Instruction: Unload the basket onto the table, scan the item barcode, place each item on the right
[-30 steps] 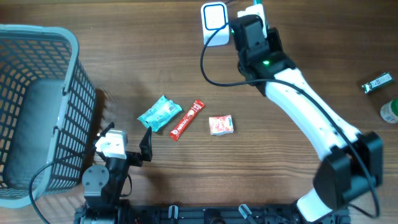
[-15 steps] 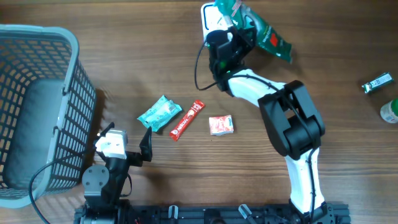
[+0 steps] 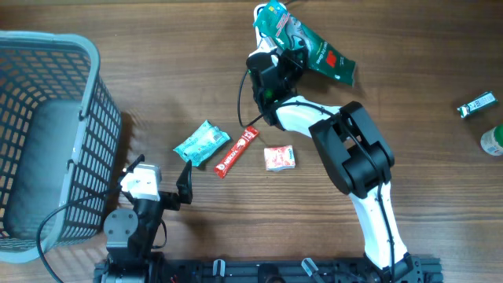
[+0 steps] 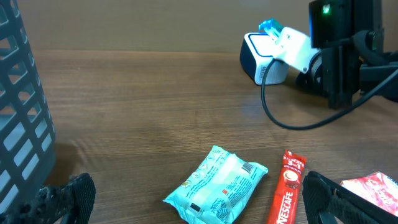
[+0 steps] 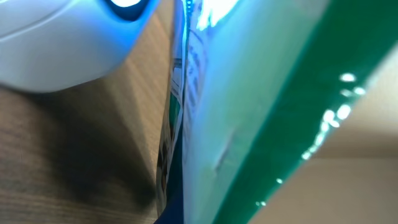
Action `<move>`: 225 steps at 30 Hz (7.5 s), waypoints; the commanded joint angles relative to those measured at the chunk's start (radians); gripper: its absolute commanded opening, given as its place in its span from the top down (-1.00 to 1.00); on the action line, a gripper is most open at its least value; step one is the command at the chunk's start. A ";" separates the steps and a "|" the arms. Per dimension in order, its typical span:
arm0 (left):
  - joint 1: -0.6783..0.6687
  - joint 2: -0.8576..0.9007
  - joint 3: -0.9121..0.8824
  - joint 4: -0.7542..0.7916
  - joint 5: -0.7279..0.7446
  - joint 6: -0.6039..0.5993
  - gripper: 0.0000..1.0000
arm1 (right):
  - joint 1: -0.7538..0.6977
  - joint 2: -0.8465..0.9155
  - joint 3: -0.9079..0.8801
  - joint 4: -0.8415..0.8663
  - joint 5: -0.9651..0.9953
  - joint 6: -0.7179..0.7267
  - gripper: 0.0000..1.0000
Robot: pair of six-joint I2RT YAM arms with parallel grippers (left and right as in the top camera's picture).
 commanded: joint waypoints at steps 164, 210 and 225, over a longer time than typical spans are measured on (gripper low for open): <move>-0.003 -0.005 -0.004 0.000 0.009 -0.010 -1.00 | -0.338 -0.125 0.271 -0.464 -1.703 2.662 0.91; -0.003 -0.005 -0.004 0.000 0.009 -0.010 -1.00 | -0.137 -0.365 0.040 -1.195 -1.223 1.490 -0.68; -0.003 -0.005 -0.004 0.000 0.009 -0.010 -1.00 | 0.072 -0.185 0.039 -1.088 -1.254 0.650 -0.27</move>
